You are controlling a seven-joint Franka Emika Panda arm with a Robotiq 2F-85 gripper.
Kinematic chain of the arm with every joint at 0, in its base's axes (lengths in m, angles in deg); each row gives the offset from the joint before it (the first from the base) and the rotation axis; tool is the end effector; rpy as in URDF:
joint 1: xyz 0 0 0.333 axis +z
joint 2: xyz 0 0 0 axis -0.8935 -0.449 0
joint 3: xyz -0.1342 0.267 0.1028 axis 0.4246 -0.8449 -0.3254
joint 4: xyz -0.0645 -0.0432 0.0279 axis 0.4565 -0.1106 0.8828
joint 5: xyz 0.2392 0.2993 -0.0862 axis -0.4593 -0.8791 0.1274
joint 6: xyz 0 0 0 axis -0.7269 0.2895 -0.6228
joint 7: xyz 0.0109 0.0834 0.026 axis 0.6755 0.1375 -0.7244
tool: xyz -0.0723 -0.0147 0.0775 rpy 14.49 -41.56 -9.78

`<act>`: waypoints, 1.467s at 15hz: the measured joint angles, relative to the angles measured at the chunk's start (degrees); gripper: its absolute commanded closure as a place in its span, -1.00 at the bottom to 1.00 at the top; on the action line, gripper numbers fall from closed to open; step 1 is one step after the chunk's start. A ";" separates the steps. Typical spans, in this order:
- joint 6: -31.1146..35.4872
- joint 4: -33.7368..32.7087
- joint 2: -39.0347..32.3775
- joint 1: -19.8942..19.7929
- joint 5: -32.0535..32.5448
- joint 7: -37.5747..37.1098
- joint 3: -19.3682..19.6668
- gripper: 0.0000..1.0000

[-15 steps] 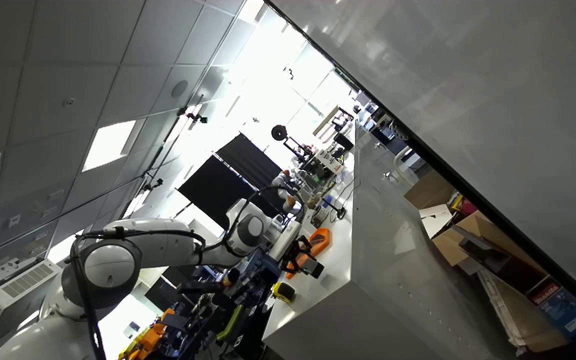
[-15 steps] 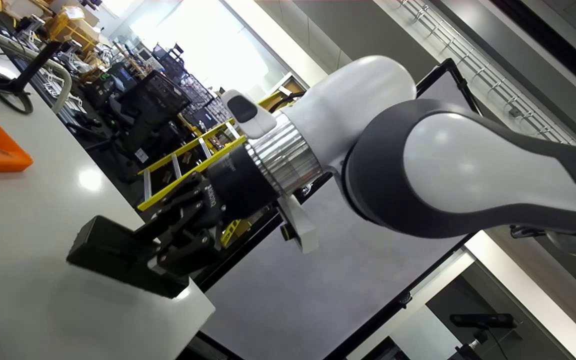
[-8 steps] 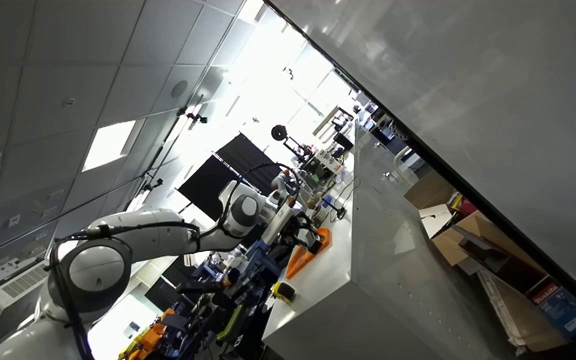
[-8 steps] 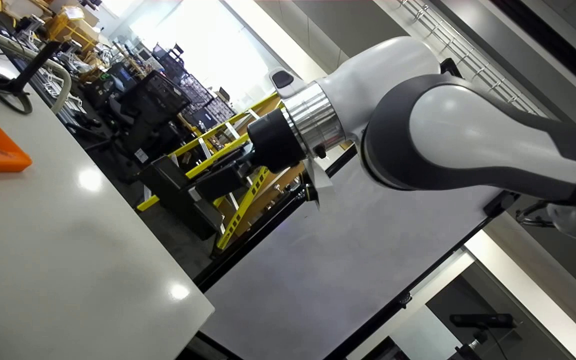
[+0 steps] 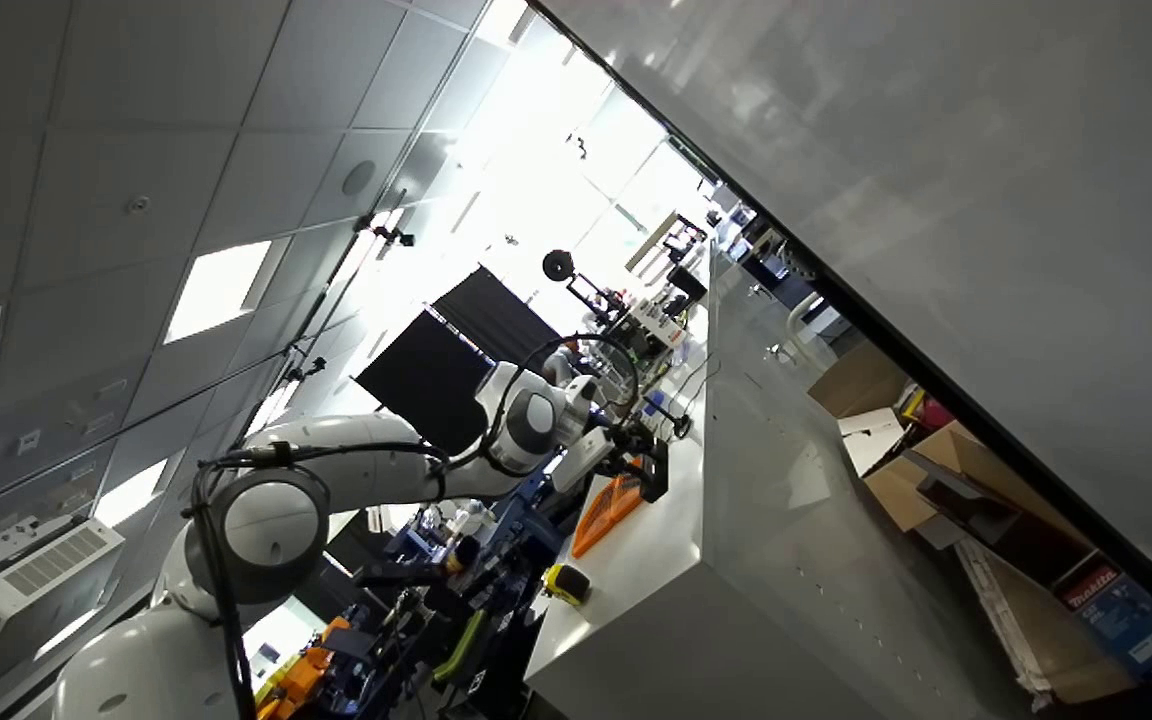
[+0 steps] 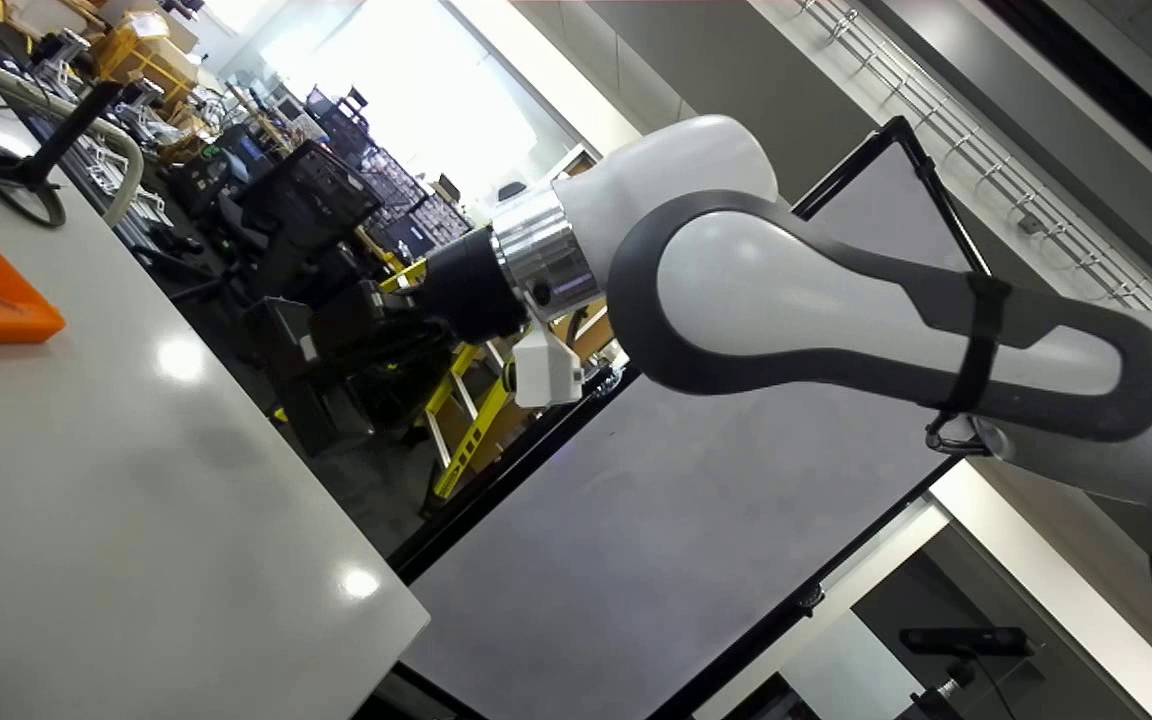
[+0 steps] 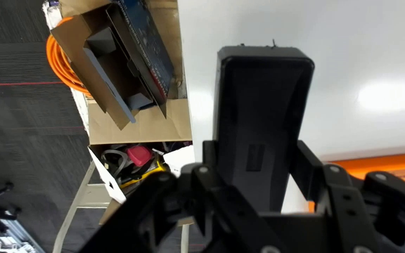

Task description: Pick up the white board eraser and move it slightly forward.

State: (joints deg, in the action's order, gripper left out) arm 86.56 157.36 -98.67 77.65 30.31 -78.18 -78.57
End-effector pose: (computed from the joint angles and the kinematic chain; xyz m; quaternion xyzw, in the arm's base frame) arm 0.6445 0.2707 0.3518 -0.9539 -0.2447 -0.1712 0.0301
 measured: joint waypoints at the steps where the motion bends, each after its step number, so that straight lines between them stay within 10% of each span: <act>1: 1.50 -0.83 -0.98 0.64 0.00 -2.94 0.63 0.41; 9: 5.65 -7.06 -7.43 4.96 -1.12 -15.16 3.40 0.41; 10: 5.65 -7.62 -8.10 5.16 -1.34 -15.18 3.34 -0.59; 14: 4.96 -9.62 -9.95 5.95 -1.48 -15.15 3.08 -0.98; 22: 4.93 -9.74 -8.47 9.12 -1.20 -15.10 2.56 -1.00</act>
State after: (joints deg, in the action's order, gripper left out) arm 91.49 147.62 -107.14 86.76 29.11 -93.28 -76.01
